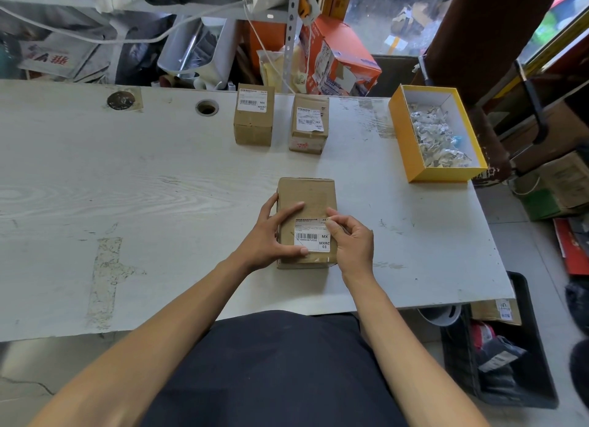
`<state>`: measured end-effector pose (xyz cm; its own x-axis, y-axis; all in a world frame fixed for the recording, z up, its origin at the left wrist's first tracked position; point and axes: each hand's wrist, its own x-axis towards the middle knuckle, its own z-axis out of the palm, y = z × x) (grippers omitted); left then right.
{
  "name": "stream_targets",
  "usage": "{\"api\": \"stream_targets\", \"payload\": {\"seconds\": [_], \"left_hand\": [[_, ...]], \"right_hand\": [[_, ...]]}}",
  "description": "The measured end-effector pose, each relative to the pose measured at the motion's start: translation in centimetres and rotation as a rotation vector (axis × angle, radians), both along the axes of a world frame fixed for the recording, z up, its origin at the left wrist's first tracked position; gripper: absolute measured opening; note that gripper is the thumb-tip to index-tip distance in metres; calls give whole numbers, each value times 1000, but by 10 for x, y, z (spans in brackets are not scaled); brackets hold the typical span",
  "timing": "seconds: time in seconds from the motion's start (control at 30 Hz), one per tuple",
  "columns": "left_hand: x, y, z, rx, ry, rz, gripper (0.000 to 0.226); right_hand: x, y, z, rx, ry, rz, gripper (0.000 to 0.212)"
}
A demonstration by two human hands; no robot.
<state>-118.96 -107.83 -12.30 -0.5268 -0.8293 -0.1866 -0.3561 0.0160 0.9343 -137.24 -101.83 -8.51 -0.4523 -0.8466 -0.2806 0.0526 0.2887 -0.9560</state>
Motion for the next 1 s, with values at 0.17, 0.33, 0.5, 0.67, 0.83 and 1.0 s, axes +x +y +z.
{"api": "stream_targets", "payload": {"seconds": [0.17,0.33,0.5,0.67,0.83,1.0], "left_hand": [[0,0,0,-2,3,-5,92],[0,-1,-1,-5,0,-7,91],[0,-1,-2,-13,-4,-9,92],[0,-1,-2,-13,-2,-8,92],[0,-2,-2,-18,-11,-7,92],[0,-1,-2,-6,-6,-6,93]], "right_hand": [[0,0,1,-3,2,4,16],[0,0,1,5,-7,-3,16],[0,0,0,3,-10,-3,14],[0,0,0,-3,-16,-6,13],[0,-1,-1,0,-34,-11,13],[-1,-1,-2,4,-41,-7,12]]}}
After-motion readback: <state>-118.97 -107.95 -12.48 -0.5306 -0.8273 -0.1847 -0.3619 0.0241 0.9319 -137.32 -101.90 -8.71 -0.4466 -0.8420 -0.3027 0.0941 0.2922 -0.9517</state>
